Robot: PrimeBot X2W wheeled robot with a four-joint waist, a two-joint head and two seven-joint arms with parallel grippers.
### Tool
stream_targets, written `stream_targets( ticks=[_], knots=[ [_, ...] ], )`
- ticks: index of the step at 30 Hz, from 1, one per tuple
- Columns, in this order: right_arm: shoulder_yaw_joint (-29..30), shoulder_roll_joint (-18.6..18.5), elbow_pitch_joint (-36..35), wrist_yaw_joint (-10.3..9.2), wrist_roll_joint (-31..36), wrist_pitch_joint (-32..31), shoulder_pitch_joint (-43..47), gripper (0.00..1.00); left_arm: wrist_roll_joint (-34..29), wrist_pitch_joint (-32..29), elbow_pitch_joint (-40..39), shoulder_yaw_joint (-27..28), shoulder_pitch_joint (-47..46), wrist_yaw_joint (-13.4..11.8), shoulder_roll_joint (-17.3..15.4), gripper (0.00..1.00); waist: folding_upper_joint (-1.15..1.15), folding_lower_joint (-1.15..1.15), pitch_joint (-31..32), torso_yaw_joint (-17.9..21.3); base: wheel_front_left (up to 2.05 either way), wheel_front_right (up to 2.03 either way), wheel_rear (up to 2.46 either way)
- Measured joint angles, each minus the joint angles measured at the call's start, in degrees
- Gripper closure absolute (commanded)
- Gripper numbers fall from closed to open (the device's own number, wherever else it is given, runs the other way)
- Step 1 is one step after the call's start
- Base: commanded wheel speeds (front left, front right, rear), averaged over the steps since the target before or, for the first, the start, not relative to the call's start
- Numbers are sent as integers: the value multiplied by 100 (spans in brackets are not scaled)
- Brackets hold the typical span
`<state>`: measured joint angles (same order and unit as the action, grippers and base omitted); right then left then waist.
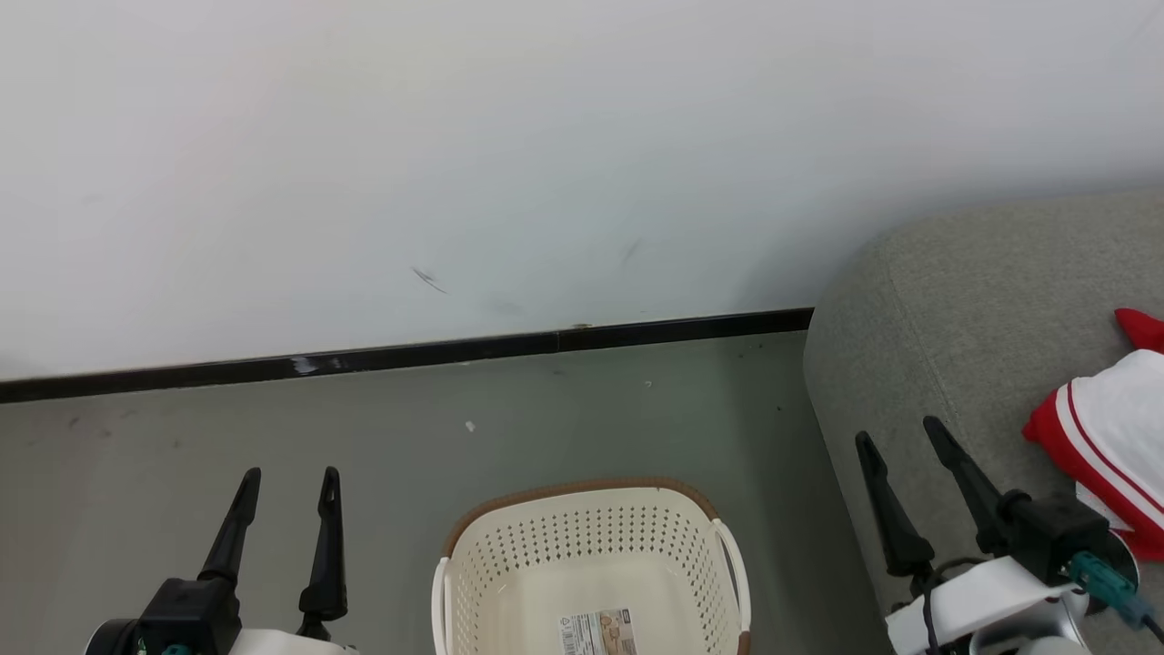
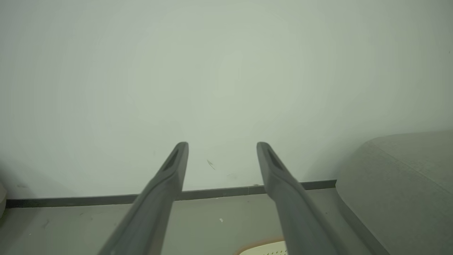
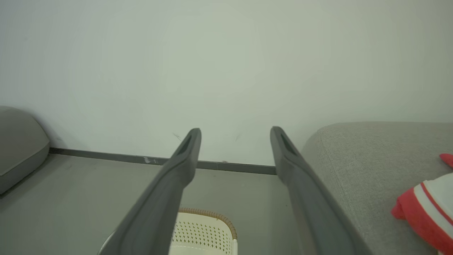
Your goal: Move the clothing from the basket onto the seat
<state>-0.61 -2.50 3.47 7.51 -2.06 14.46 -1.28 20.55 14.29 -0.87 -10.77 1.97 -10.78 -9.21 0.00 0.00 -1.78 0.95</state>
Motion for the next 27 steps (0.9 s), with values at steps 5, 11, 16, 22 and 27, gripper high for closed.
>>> stream_targets(
  ticks=[5, 11, 16, 22, 27],
  knots=[
    [-31, 18, -27, 0, -97, 0, 339, 0, -12, 0, 14, -12, 37, 0, 8, 0, 0, 0, 124, -67, 0, 0, 0],
    [-105, 21, -116, 0, -345, 0, 549, 0, -110, 0, 115, -7, 105, 0, 4, 0, 0, 0, 233, -113, 0, 0, 0],
    [-112, 22, -181, 0, -559, 0, 608, 0, -121, 0, 169, 21, 188, -19, 7, 0, 0, 0, 297, -116, 0, 0, 0],
    [-158, 24, -293, 0, -600, 0, 725, 0, -147, 0, 179, 64, 236, -20, 3, 0, 0, 0, 308, -106, 0, 0, 0],
    [-156, 25, -328, 0, -646, 0, 726, 0, -154, 0, 178, 76, 236, -20, 1, 0, 0, 0, 301, -98, 0, 0, 0]
  ],
)
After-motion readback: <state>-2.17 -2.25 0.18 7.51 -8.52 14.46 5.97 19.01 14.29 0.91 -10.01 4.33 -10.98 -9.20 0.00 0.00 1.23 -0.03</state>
